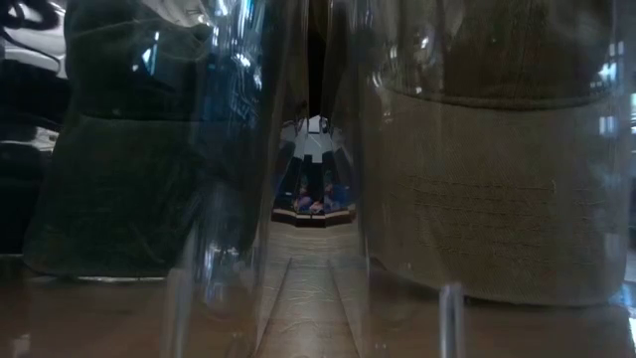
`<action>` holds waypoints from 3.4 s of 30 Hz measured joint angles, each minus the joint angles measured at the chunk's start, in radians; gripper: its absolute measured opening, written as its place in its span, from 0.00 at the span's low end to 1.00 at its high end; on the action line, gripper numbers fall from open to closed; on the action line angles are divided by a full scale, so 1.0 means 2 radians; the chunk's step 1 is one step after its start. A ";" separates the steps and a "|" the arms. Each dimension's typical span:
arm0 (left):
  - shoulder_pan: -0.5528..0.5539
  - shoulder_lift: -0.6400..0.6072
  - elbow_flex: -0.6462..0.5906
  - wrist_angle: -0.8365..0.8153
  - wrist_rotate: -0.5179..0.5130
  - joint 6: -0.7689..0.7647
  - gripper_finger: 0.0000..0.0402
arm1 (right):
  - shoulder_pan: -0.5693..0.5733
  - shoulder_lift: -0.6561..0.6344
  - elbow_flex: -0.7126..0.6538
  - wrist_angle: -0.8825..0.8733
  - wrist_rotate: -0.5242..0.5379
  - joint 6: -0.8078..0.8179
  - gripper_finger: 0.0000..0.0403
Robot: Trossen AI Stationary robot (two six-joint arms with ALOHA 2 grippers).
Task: Pick & Place hat
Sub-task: Put the black cap into the left transparent bin
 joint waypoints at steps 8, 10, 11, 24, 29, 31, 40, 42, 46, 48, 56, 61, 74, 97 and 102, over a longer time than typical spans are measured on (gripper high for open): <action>0.000 0.007 0.001 -0.004 -0.005 0.012 0.41 | 0.000 0.000 0.000 0.000 0.000 0.000 0.54; 0.000 0.005 0.000 -0.006 -0.008 0.013 0.35 | 0.000 0.000 0.000 0.000 0.000 0.000 0.54; 0.000 0.004 -0.001 -0.007 -0.009 0.014 0.32 | 0.000 0.000 0.000 0.000 0.000 0.000 0.54; 0.000 -0.043 -0.006 -0.029 0.004 0.026 0.10 | 0.000 0.000 0.000 0.000 0.000 0.000 0.54; 0.000 -0.091 -0.005 -0.051 0.004 0.010 0.10 | 0.000 0.000 0.000 0.002 0.000 0.000 0.54; 0.000 -0.112 -0.005 -0.060 0.003 0.009 0.10 | 0.000 0.000 0.000 0.002 0.000 0.000 0.54; 0.000 -0.176 0.061 -0.197 -0.058 0.029 0.10 | 0.000 0.000 0.000 0.004 0.000 0.000 0.54; 0.000 -0.185 0.090 -0.237 -0.078 0.034 0.10 | 0.000 0.000 0.000 0.004 0.000 0.000 0.54; 0.000 -0.189 0.149 -0.297 -0.113 0.036 0.10 | 0.000 0.000 0.000 0.005 0.000 0.001 0.54; 0.000 -0.185 0.177 -0.315 -0.132 0.048 0.10 | 0.000 0.000 0.000 0.005 0.000 0.001 0.54; -0.001 -0.143 0.318 -0.420 -0.186 0.110 0.10 | 0.000 0.000 0.000 0.014 0.000 0.002 0.54; -0.007 -0.105 0.418 -0.511 -0.212 0.122 0.10 | 0.000 0.000 0.000 0.025 0.000 0.002 0.54; -0.008 -0.021 0.597 -0.551 -0.286 0.252 0.10 | 0.000 0.000 0.000 0.025 0.000 0.004 0.54; -0.009 0.115 0.866 -0.458 -0.358 0.478 0.10 | 0.000 0.000 0.000 0.023 0.000 0.042 0.54; -0.017 0.143 0.874 -0.459 -0.333 0.447 0.10 | 0.000 0.000 0.000 0.017 0.000 0.042 0.54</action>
